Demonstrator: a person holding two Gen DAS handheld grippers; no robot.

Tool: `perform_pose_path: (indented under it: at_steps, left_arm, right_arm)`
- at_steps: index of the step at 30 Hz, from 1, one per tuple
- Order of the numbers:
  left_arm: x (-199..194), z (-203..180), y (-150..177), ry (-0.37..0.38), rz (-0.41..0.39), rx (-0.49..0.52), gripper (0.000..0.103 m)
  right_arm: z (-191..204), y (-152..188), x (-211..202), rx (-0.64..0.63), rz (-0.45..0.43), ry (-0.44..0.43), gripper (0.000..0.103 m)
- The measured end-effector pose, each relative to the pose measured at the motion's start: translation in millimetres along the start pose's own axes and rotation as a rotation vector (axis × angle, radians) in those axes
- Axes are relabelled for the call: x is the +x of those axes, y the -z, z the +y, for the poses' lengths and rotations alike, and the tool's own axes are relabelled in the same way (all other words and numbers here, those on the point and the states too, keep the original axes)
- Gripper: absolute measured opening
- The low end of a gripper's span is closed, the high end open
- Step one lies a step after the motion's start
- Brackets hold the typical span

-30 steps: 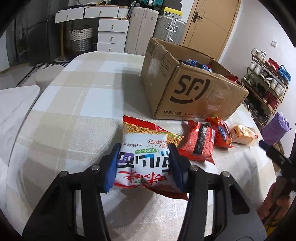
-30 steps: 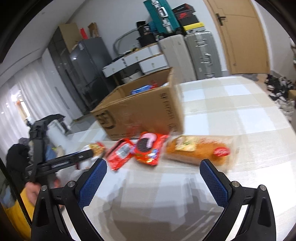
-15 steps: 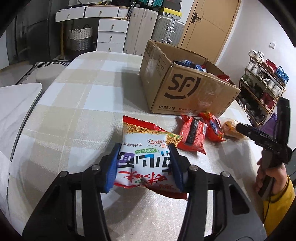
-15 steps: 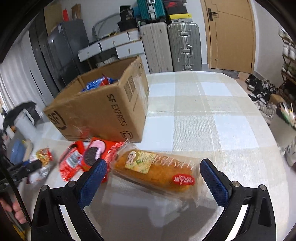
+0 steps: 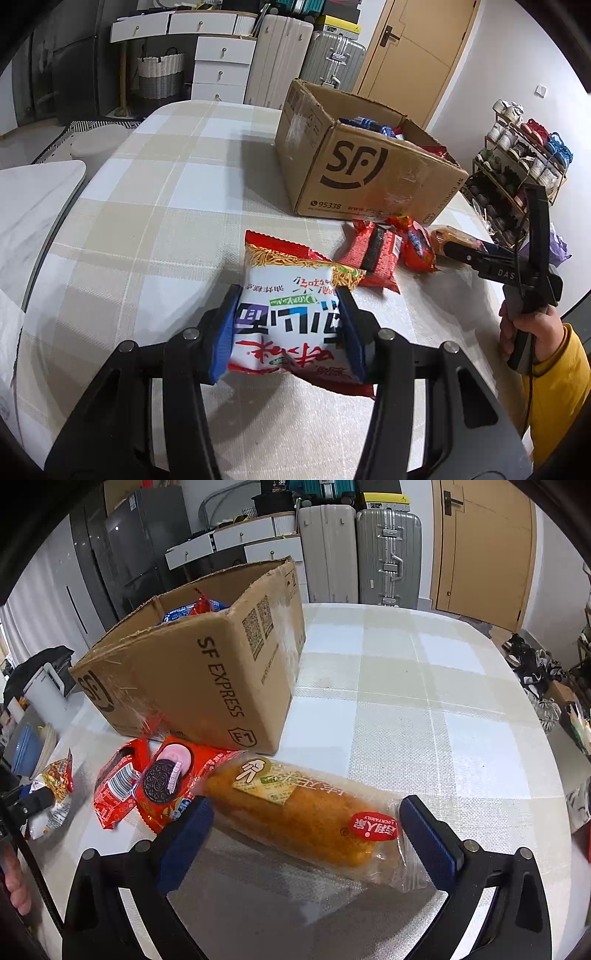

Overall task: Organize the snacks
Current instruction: 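Grasp the white noodle-snack bag with the left gripper while the right gripper grasps the bread roll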

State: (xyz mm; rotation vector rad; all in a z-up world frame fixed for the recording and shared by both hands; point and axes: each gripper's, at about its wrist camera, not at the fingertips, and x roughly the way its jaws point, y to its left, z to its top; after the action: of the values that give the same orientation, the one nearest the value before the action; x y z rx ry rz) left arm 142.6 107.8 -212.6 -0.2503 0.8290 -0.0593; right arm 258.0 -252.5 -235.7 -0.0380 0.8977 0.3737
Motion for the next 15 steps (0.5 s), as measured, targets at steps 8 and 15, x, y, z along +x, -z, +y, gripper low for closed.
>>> perform_pose_path:
  at_steps: [8,15]
  left_arm:
    - [-25.1,-8.5,5.1,0.004,-0.031,0.010,0.047]
    - [-43.7,-14.9,15.2,0.012,-0.043,0.018,0.047]
  right_arm:
    - [-2.5,5.4,-9.6,-0.015,-0.001,0.010,0.071]
    - [0.7,20.5,-28.5,-0.013,0.019,-0.046,0.046]
